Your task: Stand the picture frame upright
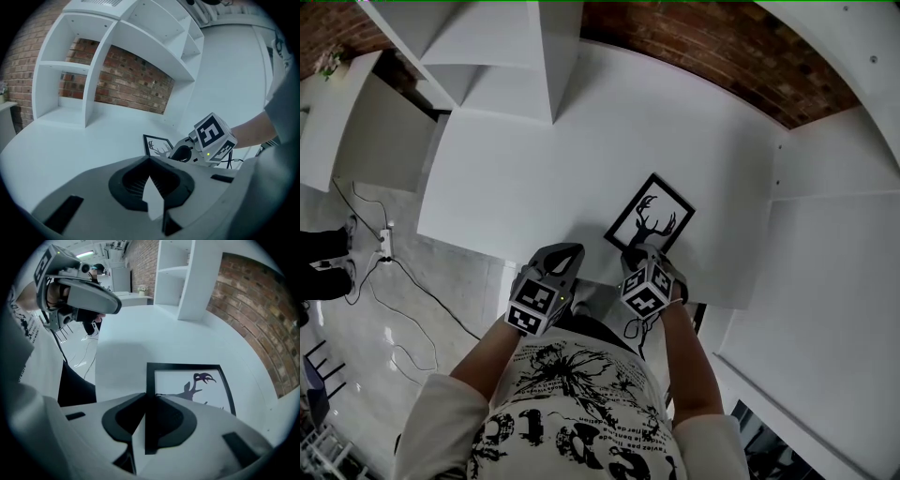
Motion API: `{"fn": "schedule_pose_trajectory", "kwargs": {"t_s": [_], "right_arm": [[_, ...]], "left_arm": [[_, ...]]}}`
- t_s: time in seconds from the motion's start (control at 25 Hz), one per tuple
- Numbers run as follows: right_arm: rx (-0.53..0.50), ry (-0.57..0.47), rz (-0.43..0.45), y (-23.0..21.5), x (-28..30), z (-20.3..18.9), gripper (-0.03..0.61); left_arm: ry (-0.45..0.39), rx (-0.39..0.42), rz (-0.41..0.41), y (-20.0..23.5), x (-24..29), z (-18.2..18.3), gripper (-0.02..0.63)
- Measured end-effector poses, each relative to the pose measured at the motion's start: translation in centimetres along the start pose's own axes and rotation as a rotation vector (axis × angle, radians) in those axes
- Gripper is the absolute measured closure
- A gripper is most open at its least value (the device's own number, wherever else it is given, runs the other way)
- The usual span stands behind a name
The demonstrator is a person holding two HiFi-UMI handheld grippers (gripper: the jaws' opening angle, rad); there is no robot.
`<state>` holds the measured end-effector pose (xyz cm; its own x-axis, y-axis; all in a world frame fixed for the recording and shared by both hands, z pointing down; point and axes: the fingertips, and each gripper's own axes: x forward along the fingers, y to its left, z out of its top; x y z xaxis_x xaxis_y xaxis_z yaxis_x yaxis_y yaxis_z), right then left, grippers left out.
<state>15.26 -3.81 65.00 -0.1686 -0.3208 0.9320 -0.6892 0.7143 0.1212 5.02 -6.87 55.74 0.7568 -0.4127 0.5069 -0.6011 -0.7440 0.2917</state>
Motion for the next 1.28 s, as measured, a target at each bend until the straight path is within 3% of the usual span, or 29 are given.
{"fn": "schedule_pose_trajectory", "kwargs": {"t_s": [0.56, 1.28], "right_arm": [[-0.122, -0.045, 0.073, 6.0, -1.7, -2.2, 0.505], [-0.240, -0.047, 0.078, 11.2, -3.3, -4.5, 0.506]], "left_arm": [[0.024, -0.008, 0.033, -4.4, -3.4, -4.8, 0.601], [0.030, -0.068, 0.086, -6.9, -6.5, -9.8, 0.601]]}}
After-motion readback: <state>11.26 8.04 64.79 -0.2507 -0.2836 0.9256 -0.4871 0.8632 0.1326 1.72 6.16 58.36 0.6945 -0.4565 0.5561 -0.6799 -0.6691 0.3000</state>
